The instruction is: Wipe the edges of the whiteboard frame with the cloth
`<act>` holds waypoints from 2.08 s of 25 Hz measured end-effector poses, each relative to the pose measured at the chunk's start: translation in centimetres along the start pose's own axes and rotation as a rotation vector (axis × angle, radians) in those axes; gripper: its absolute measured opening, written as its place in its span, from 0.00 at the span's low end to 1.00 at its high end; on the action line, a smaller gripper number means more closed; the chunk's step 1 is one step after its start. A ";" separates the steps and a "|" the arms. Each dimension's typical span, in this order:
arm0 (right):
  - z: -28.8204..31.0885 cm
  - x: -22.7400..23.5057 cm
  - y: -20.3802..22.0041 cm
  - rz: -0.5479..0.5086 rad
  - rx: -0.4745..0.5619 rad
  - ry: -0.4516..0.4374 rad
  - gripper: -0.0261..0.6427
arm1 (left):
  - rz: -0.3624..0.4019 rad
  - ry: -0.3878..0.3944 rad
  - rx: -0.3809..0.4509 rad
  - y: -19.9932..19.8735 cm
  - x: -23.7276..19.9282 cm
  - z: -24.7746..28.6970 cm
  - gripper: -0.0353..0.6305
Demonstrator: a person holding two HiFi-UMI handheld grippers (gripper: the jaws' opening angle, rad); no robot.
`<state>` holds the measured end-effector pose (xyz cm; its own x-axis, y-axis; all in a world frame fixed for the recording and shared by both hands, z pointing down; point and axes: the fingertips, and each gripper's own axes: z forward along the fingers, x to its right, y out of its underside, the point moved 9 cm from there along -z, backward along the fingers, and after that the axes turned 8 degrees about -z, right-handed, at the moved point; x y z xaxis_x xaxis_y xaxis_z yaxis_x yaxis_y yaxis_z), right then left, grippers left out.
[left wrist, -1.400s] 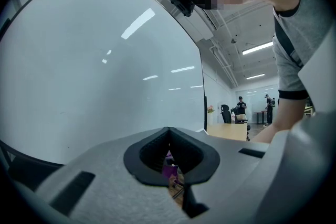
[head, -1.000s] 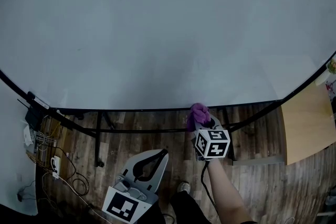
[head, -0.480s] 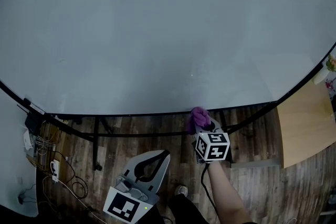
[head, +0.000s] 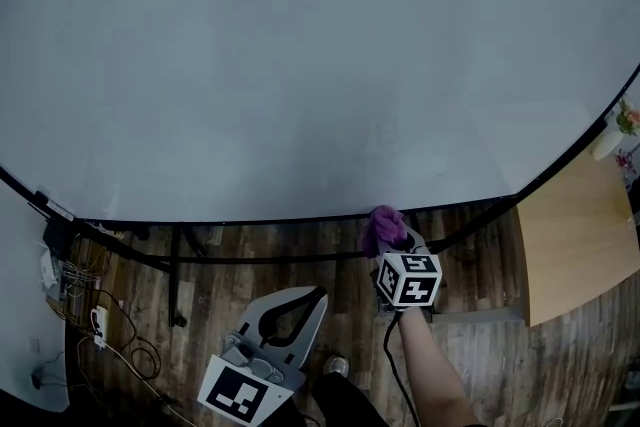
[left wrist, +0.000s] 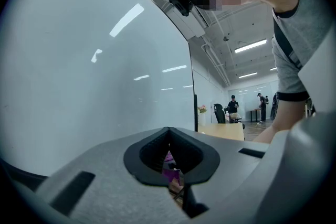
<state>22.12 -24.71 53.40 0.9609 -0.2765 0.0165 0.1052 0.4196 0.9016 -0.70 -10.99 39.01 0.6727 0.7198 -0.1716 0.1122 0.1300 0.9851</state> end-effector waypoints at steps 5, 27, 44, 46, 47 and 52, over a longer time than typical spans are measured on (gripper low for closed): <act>0.0 0.4 0.1 -0.016 0.001 -0.019 0.17 | 0.003 -0.001 0.004 0.4 1.1 1.0 0.08; -0.1 -0.5 -0.5 -0.007 -0.040 0.041 0.17 | -0.013 0.133 -0.002 -1.2 -1.6 2.5 0.08; -0.3 0.2 -0.2 0.009 -0.014 -0.010 0.17 | -0.009 0.168 -0.021 -0.7 0.0 6.2 0.08; -0.3 1.0 -0.2 -0.001 -0.015 -0.031 0.17 | -0.012 0.156 -0.015 -0.5 1.1 7.2 0.08; -0.3 1.4 -0.1 -0.007 -0.017 -0.042 0.17 | -0.015 0.149 -0.010 -0.5 1.7 7.6 0.08; -0.7 3.5 -0.1 -0.037 -0.020 -0.083 0.17 | -0.022 0.123 -0.009 0.1 4.0 9.6 0.08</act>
<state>25.63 -25.06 53.05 0.9319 -0.3622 0.0202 0.1457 0.4248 0.8935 9.01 -14.60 38.45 0.5751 0.7949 -0.1936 0.1192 0.1527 0.9811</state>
